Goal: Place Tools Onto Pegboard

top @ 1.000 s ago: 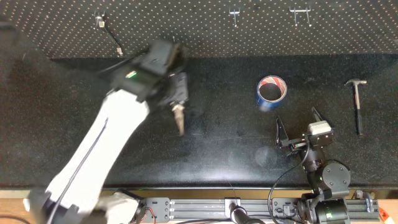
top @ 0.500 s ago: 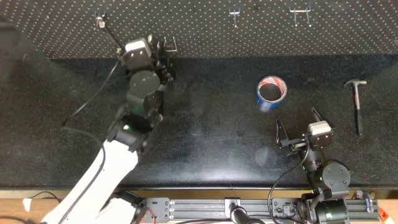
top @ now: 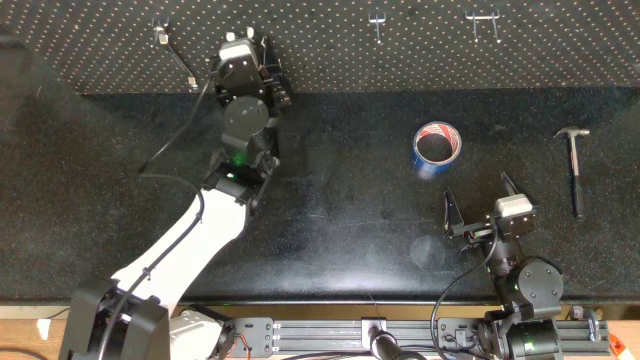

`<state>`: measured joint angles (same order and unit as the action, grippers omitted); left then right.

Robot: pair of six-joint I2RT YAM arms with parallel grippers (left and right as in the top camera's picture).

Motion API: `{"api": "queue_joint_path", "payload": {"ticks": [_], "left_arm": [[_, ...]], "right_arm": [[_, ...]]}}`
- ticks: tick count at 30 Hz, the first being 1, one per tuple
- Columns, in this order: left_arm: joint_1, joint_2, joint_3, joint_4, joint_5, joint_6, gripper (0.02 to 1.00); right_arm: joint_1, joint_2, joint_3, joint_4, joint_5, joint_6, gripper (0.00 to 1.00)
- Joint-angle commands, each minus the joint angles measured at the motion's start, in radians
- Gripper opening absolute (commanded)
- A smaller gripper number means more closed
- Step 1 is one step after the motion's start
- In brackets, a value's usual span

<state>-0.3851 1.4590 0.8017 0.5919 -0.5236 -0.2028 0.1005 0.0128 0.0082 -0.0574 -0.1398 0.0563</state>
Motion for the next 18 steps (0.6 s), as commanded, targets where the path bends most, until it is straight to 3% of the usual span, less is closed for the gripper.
{"api": "queue_joint_path", "payload": {"ticks": [1, 8, 18], "left_arm": [[0.025, 0.006, 0.016, 0.022, -0.013, 0.040, 0.027], [0.032, 0.107, 0.016, 0.182, -0.003, 0.040, 0.029], [0.034, 0.182, 0.016, 0.182, -0.003, 0.052, 0.029]], "right_arm": [[0.007, -0.009, -0.004, -0.003, 0.001, 0.014, 0.982], [0.007, -0.009, -0.004, -0.003, 0.001, 0.014, 0.982], [0.007, -0.009, -0.004, -0.003, 0.001, 0.014, 0.982]]}}
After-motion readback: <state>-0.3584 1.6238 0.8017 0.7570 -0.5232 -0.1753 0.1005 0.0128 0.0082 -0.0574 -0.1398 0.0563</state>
